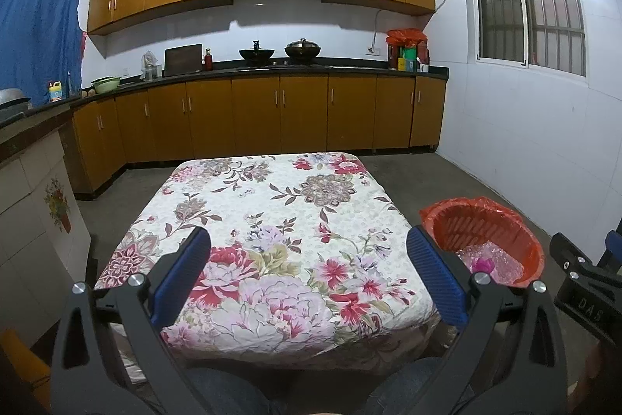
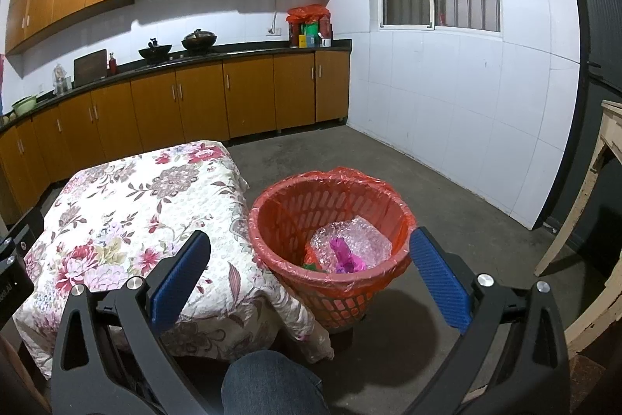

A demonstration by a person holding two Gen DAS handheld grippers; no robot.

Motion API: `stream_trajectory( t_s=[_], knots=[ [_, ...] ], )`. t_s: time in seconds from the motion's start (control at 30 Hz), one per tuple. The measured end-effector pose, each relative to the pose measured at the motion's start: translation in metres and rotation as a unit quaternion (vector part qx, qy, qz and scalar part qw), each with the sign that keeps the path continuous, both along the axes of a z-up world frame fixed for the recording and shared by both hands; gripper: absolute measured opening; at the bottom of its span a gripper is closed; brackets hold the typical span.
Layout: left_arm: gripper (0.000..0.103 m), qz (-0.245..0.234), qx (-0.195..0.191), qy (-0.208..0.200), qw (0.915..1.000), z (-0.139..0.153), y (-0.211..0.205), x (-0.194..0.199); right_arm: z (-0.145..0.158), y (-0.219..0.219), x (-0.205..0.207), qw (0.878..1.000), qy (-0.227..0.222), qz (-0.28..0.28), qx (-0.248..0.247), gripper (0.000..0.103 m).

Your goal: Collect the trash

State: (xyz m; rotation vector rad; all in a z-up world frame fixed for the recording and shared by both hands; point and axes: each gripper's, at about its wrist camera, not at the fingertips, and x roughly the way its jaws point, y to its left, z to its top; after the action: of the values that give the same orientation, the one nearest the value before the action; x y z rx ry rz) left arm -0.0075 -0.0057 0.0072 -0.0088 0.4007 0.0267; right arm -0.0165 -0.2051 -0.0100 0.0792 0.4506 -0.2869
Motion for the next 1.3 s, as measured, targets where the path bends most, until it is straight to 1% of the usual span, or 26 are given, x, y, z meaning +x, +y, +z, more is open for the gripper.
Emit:
stream_trajectory(
  t_s=[1.3],
  knots=[
    [0.099, -0.004, -0.002, 0.005, 1.0, -0.0047, -0.0002, 0.0027, 0.0003, -0.0002, 0.0011, 1.0, 0.0, 0.0, 0.0, 0.101]
  ],
)
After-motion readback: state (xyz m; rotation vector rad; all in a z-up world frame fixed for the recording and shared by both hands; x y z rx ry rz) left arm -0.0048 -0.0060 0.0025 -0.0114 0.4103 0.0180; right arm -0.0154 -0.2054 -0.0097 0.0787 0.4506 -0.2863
